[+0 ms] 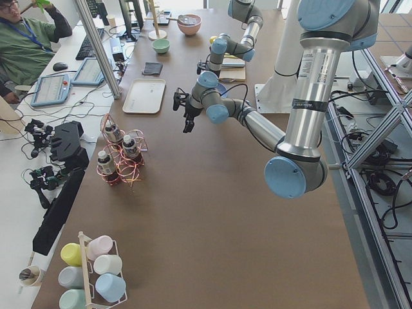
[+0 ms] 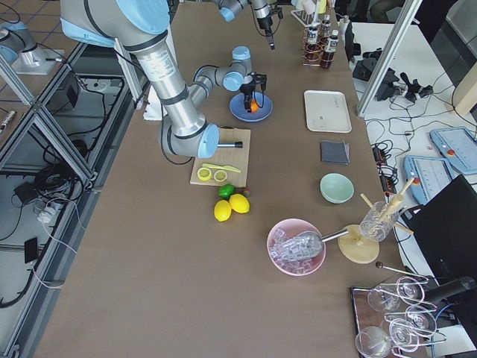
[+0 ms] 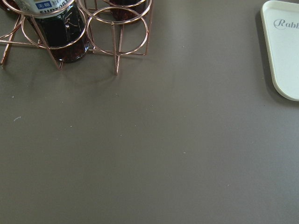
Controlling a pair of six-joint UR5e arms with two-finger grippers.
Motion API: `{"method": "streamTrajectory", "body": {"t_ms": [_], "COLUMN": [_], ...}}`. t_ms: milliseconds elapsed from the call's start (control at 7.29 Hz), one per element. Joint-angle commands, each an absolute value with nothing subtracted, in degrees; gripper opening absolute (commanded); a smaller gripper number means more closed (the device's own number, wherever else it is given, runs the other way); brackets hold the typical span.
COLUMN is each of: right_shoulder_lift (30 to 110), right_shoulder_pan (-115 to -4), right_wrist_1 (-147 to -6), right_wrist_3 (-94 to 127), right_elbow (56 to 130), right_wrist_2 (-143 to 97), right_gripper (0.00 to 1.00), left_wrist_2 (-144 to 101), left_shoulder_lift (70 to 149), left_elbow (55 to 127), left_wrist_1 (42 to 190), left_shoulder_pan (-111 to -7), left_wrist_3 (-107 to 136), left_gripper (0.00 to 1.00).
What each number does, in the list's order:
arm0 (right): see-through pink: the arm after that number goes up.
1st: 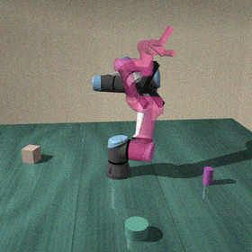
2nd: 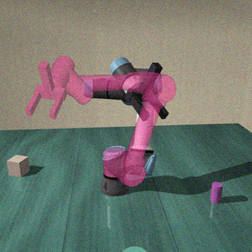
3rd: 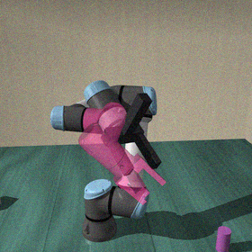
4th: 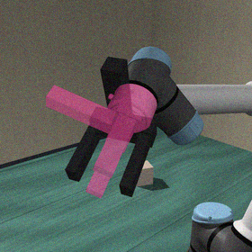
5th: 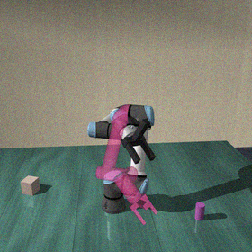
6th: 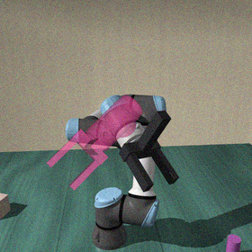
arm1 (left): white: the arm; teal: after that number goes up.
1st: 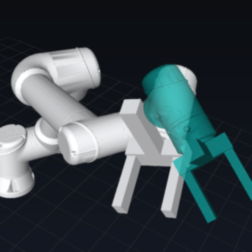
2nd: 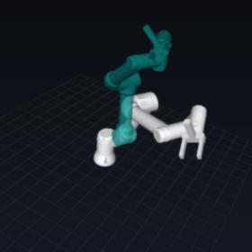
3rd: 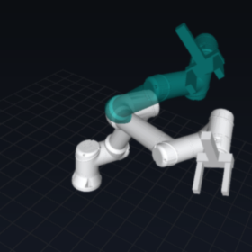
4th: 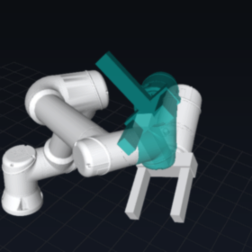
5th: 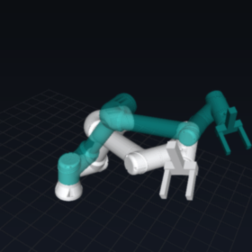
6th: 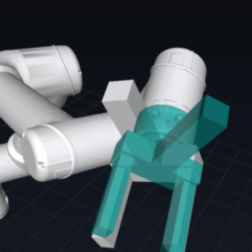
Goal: Pick orange to plate
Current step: 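Lower the orange onto the plate and open the right gripper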
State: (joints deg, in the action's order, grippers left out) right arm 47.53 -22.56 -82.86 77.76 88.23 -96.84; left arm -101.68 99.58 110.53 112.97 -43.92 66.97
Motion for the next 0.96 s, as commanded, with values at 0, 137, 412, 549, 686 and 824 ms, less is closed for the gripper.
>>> {"method": "streamTrajectory", "body": {"t_ms": [0,137,412,549,686,824], "right_shoulder_lift": [47.4,47.4,47.8,48.4,49.6,54.4], "right_shoulder_pan": [-22.9,-22.9,-26.3,-28.7,-32.6,-35.6], "right_wrist_1": [-83.7,-88.3,-104.7,-110.2,-112.4,-112.5], "right_wrist_3": [77.7,77.7,76.8,75.0,73.0,66.4], "right_elbow": [90.0,93.4,107.1,109.8,110.6,114.0], "right_wrist_2": [-97.4,-97.8,-102.5,-103.4,-103.4,-104.8], "right_gripper": [1.0,1.0,1.0,1.0,1.0,1.0], "left_wrist_2": [-101.8,-102.1,-113.4,-117.1,-118.6,-118.6], "left_shoulder_lift": [99.7,99.7,97.4,94.7,89.6,86.1], "left_elbow": [110.3,110.4,110.8,111.2,111.4,111.4], "left_wrist_1": [113.0,113.0,112.8,112.6,112.8,112.7], "left_shoulder_pan": [-43.9,-43.9,-48.0,-51.6,-55.1,-59.5], "left_wrist_3": [67.0,67.0,66.0,56.3,46.9,39.5], "left_gripper": [0.98,0.98,0.98,0.98,0.98,0.98]}}
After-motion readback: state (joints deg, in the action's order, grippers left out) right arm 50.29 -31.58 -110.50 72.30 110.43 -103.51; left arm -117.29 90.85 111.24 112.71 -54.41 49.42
